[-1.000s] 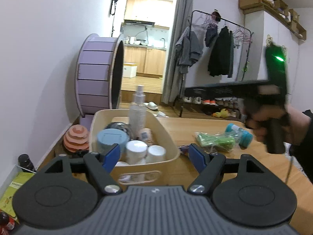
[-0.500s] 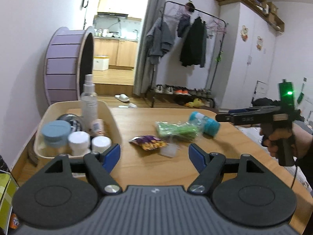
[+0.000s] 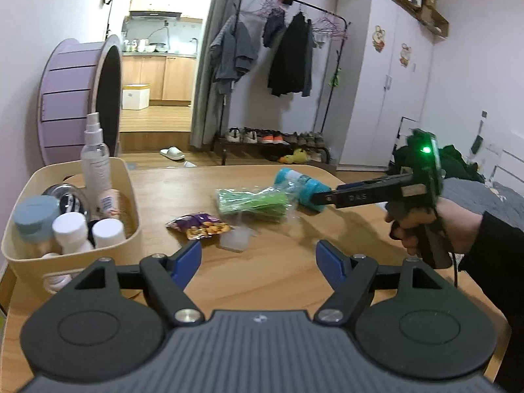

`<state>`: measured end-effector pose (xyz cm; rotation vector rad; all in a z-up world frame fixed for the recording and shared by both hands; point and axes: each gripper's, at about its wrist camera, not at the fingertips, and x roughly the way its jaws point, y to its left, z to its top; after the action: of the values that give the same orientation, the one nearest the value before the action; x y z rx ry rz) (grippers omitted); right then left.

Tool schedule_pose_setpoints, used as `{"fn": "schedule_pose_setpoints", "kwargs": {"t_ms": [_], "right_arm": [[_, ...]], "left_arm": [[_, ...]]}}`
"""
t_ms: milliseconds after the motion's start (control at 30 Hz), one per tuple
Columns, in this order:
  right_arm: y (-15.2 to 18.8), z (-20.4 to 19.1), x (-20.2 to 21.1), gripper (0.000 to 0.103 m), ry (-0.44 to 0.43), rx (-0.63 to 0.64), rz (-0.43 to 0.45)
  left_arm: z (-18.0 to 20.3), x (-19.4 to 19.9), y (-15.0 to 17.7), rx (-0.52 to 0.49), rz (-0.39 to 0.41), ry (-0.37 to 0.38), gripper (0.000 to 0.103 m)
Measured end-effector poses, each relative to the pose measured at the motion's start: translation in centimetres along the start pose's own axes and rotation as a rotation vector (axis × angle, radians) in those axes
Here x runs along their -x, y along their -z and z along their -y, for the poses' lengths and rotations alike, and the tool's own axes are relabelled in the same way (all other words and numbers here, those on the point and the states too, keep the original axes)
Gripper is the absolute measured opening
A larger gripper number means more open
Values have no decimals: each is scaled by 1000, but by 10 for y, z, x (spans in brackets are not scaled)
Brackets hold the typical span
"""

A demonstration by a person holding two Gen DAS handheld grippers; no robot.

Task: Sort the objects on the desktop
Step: 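Move the right gripper to the lying teal bottle and close on it, then tilt the teal bottle upright onto the table and open the right gripper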

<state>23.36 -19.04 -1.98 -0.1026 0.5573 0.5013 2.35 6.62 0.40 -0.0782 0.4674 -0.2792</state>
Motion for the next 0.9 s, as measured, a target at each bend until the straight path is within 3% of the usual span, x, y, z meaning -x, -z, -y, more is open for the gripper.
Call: {"fn": "schedule_pose_setpoints", "kwargs": {"t_ms": [100, 167, 567, 767, 900], "right_arm": [[3, 2, -4, 67, -18, 1, -28], [6, 4, -6, 43, -28, -6, -40], [-4, -11, 58, 42, -55, 42, 84], [0, -34, 80, 42, -81, 129, 61], [6, -33, 90, 43, -88, 113, 63]], "left_arm": [[3, -2, 1, -6, -3, 4, 76], [4, -3, 2, -7, -3, 4, 76], [3, -5, 0, -9, 0, 3, 76], [4, -7, 0, -16, -7, 12, 76], [7, -9, 1, -22, -13, 21, 76]]}}
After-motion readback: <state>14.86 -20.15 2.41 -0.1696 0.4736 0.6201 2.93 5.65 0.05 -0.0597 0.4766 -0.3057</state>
